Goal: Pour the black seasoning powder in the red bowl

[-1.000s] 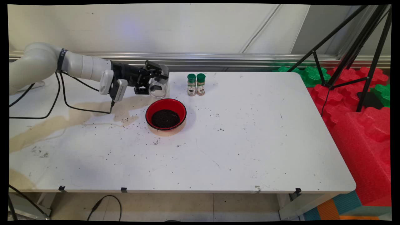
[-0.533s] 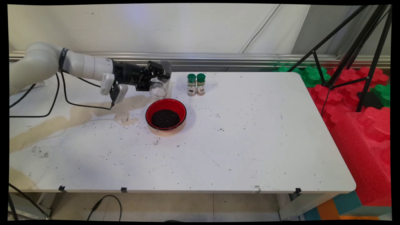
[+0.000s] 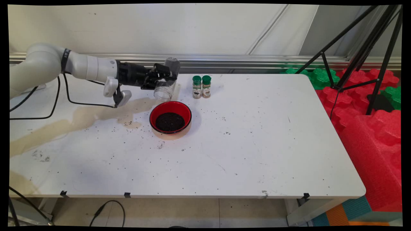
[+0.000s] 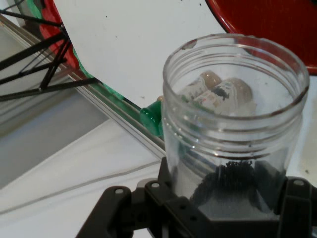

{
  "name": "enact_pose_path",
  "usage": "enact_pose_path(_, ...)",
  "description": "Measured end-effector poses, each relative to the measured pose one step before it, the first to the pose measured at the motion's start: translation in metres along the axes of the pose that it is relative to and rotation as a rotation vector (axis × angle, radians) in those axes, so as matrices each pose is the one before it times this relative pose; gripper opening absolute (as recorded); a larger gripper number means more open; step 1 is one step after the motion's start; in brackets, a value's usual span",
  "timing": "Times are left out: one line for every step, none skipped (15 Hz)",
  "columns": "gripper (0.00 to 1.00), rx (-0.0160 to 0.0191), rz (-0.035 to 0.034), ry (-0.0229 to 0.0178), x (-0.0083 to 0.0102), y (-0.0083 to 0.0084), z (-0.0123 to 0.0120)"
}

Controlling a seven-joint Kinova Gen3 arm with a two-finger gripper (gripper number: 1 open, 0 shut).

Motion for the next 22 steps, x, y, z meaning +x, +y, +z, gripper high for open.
enact_pose_path(0.00, 0.00292, 0.02708, -0.00353, 0.00013, -0.00121, 0.00000)
enact_pose_path(0.00, 0.00163, 0.01880, -0.00246, 0.00015, -0.00072, -0.00011)
enact_pose_path(0.00, 0.00283, 0.01774, -0.00224, 0.00017, -0.00096, -0.00007)
enact_pose_path(0.00, 0.00472, 0.03078, -0.00354, 0.00036, -0.00170, -0.00011)
enact_pose_path(0.00, 0.00590, 0.03307, -0.00347, 0.00038, -0.00191, -0.00019)
enact_pose_path(0.00, 0.00371, 0.01851, -0.00175, 0.00033, -0.00113, -0.00012)
enact_pose_path(0.00, 0.00311, 0.01535, -0.00122, 0.00021, -0.00091, -0.00010)
enact_pose_path(0.00, 0.00543, 0.02597, -0.00256, 0.00034, -0.00154, -0.00030)
enact_pose_path(0.00, 0.00373, 0.01685, -0.00182, 0.00005, -0.00108, -0.00006)
enact_pose_path(0.00, 0.00275, 0.01412, -0.00158, 0.00007, -0.00081, -0.00009)
enact_pose_path(0.00, 0.00322, 0.01595, -0.00179, 0.00008, -0.00086, -0.00004)
enact_pose_path(0.00, 0.00320, 0.01511, -0.00174, 0.00009, -0.00094, -0.00010)
enact_pose_path(0.00, 0.00208, 0.00962, -0.00117, 0.00007, -0.00057, -0.00007)
enact_pose_path(0.00, 0.00353, 0.01525, -0.00188, 0.00012, -0.00098, -0.00005)
enact_pose_path(0.00, 0.00259, 0.01058, -0.00146, 0.00009, -0.00071, -0.00002)
enact_pose_path(0.00, 0.00244, 0.01057, -0.00144, 0.00007, -0.00073, -0.00010)
enact_pose_path(0.00, 0.00431, 0.01795, -0.00231, 0.00005, -0.00122, 0.00002)
enact_pose_path(0.00, 0.00169, 0.00752, -0.00082, 0.00006, -0.00051, -0.00001)
enact_pose_path(0.00, 0.00263, 0.01132, -0.00125, 0.00016, -0.00075, -0.00006)
enact_pose_path(0.00, 0.00177, 0.00725, -0.00086, 0.00004, -0.00050, 0.00003)
enact_pose_path(0.00, 0.00288, 0.01214, -0.00102, 0.00009, -0.00087, 0.00012)
enact_pose_path(0.00, 0.00362, 0.01460, -0.00147, 0.00017, -0.00102, 0.00003)
